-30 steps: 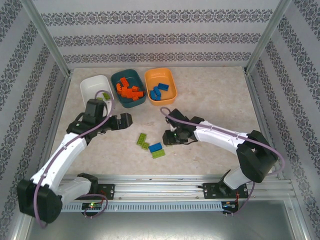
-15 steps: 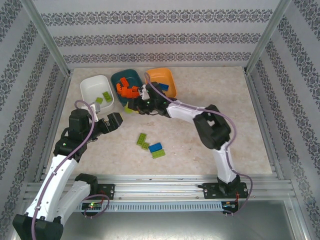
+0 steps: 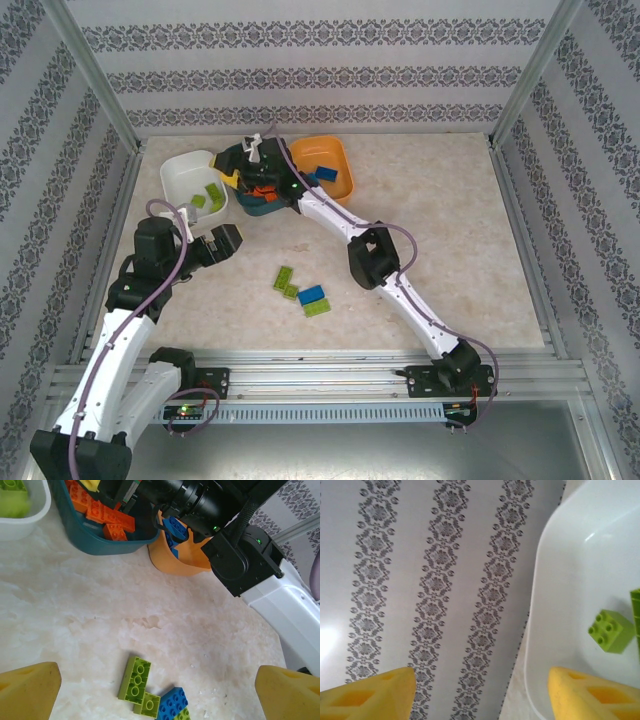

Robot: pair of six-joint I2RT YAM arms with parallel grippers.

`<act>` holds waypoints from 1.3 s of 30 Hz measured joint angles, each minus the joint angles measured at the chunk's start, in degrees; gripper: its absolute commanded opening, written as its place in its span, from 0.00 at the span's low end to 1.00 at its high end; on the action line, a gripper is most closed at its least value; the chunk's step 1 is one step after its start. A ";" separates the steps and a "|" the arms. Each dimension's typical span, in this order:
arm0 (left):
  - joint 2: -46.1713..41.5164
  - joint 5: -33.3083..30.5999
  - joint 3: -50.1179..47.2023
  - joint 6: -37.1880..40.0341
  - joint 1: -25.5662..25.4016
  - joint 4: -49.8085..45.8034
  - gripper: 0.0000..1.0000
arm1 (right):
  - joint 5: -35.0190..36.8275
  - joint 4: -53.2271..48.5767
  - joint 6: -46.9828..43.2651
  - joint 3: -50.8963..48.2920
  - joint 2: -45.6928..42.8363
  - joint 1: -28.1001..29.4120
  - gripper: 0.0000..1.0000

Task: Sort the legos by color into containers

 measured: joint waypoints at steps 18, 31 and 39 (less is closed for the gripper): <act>6.03 -2.05 2.45 6.23 -6.56 -8.15 1.00 | 5.73 -5.25 -15.69 -63.80 -46.21 -1.99 0.73; 29.05 -12.33 9.07 9.73 -25.16 -12.15 0.92 | 20.20 -29.92 -34.14 -94.71 -81.96 -5.88 0.74; 45.05 -15.96 16.79 11.82 -29.75 -11.17 0.84 | 21.46 -35.10 -35.26 -109.26 -96.78 -5.88 0.74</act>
